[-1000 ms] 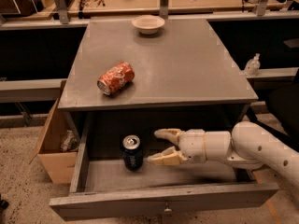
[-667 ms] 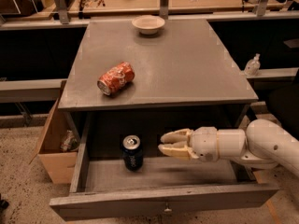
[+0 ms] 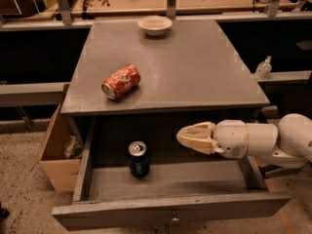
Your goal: Place pepsi can into top drawer
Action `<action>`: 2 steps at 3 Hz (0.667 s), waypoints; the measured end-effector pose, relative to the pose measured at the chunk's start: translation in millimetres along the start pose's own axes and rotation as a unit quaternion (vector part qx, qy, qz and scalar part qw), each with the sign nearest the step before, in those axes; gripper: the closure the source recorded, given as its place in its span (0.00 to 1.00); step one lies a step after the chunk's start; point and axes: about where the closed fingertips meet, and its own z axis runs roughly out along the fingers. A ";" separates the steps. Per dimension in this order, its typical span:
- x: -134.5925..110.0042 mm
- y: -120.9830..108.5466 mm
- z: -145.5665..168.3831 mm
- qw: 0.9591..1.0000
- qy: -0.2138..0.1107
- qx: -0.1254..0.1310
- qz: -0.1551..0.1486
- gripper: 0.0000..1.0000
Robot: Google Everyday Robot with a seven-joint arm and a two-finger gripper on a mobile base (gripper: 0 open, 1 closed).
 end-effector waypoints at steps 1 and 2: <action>-37.5 -14.0 -10.3 0.999 -0.025 0.022 -0.002 1.00; -35.8 -12.4 -7.8 1.000 -0.023 0.018 -0.003 0.81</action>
Offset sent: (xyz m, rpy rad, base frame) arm 0.0123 -0.0058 0.0292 0.0334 -0.0158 -0.0349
